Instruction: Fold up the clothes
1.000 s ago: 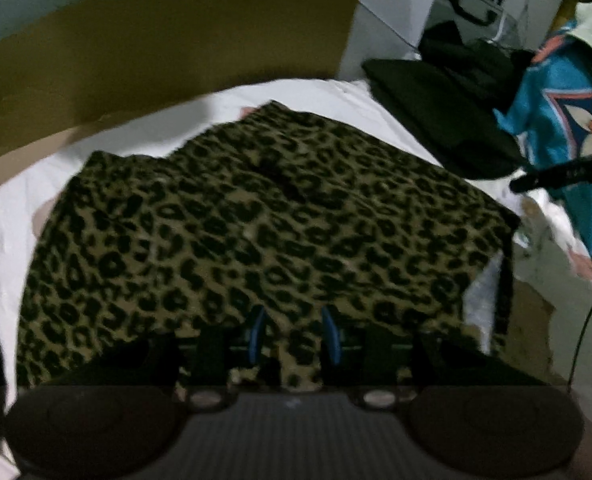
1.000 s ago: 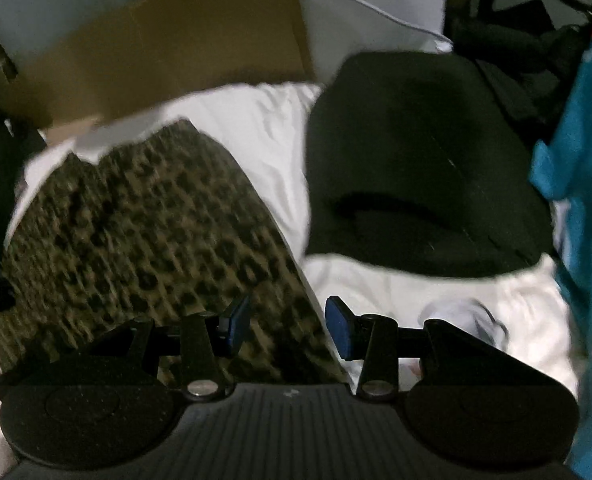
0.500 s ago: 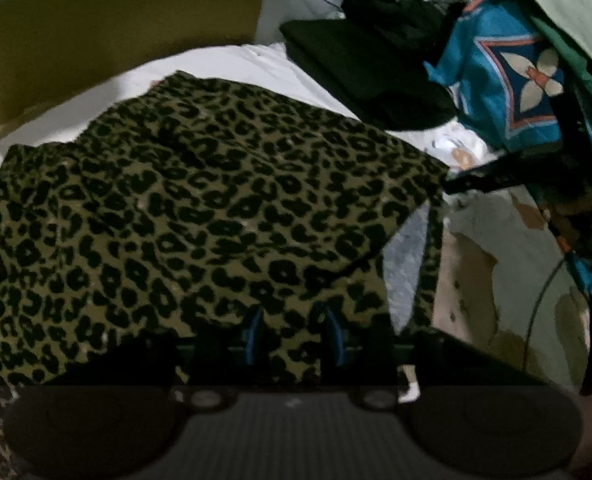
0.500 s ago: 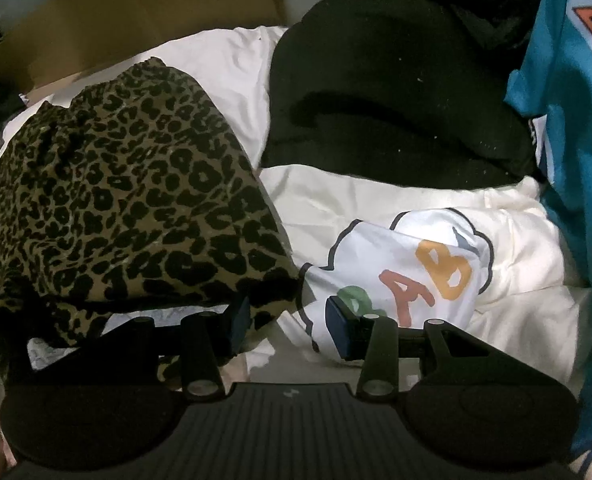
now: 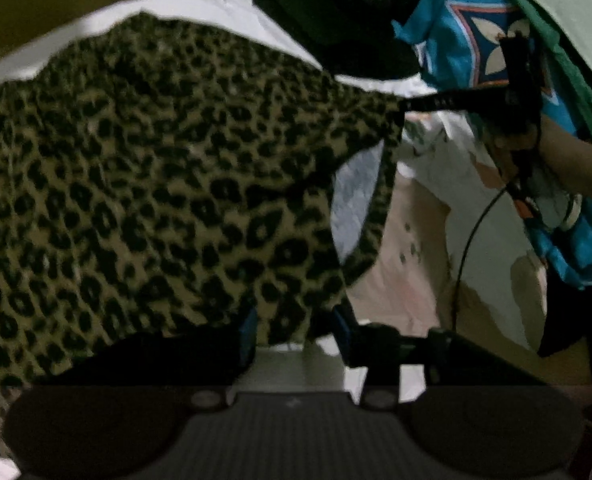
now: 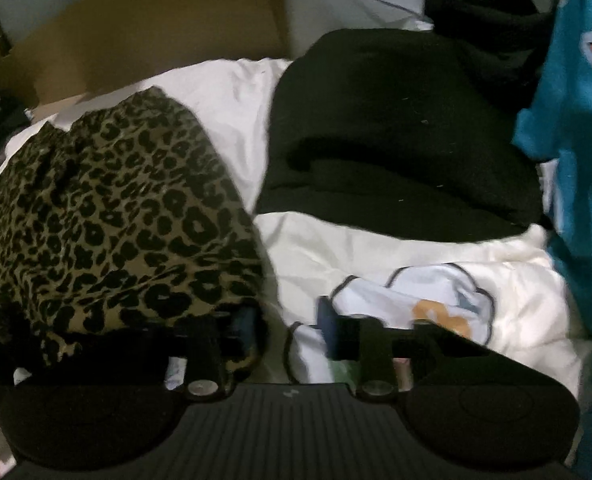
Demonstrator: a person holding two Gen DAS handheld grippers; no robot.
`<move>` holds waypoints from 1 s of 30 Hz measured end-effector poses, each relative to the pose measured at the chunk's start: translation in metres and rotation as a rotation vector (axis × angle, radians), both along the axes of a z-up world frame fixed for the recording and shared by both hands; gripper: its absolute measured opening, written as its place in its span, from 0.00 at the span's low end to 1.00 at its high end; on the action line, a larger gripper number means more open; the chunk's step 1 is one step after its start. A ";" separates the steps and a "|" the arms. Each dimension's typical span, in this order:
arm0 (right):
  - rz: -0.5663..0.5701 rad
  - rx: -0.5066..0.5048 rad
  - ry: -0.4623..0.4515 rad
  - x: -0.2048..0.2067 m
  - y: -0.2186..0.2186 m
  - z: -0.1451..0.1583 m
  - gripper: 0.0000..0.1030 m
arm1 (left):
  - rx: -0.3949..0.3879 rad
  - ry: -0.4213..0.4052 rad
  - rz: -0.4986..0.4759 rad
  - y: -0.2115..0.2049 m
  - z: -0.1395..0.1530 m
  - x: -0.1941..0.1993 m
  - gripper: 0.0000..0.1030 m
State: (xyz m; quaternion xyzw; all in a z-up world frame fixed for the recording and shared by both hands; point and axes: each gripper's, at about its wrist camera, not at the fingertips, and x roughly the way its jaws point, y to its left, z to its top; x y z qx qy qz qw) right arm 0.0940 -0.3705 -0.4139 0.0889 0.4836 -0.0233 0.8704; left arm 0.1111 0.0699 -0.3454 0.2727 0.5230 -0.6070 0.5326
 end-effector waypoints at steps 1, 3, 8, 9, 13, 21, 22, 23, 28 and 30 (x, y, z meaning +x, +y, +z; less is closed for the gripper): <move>0.008 0.005 0.000 0.001 0.001 -0.001 0.13 | 0.006 0.011 -0.001 0.001 -0.003 -0.002 0.44; 0.022 -0.003 -0.003 0.003 0.003 0.001 0.04 | 0.020 0.030 -0.005 0.002 -0.009 -0.005 0.46; 0.023 -0.022 -0.011 0.006 0.003 0.005 0.02 | 0.022 0.030 -0.031 -0.001 -0.010 -0.008 0.49; 0.020 -0.019 -0.011 0.006 0.003 0.005 0.02 | 0.019 0.022 -0.035 -0.003 -0.008 -0.008 0.50; 0.013 -0.012 -0.011 0.008 0.003 0.006 0.02 | 0.012 -0.022 -0.037 -0.018 -0.002 -0.011 0.53; -0.002 0.002 -0.003 0.006 0.002 0.005 0.02 | 0.070 -0.119 -0.107 -0.049 -0.006 -0.030 0.57; -0.002 0.002 -0.003 0.006 0.002 0.005 0.02 | 0.063 -0.141 -0.118 -0.051 -0.006 -0.033 0.57; -0.001 0.002 -0.002 0.005 0.003 0.004 0.02 | 0.059 -0.173 -0.136 -0.052 -0.007 -0.038 0.57; -0.004 0.005 0.003 0.003 0.002 0.002 0.02 | 0.112 -0.259 -0.147 -0.053 -0.018 -0.045 0.55; 0.000 0.002 0.004 0.002 0.002 0.001 0.02 | 0.144 -0.268 -0.138 -0.051 -0.022 -0.040 0.49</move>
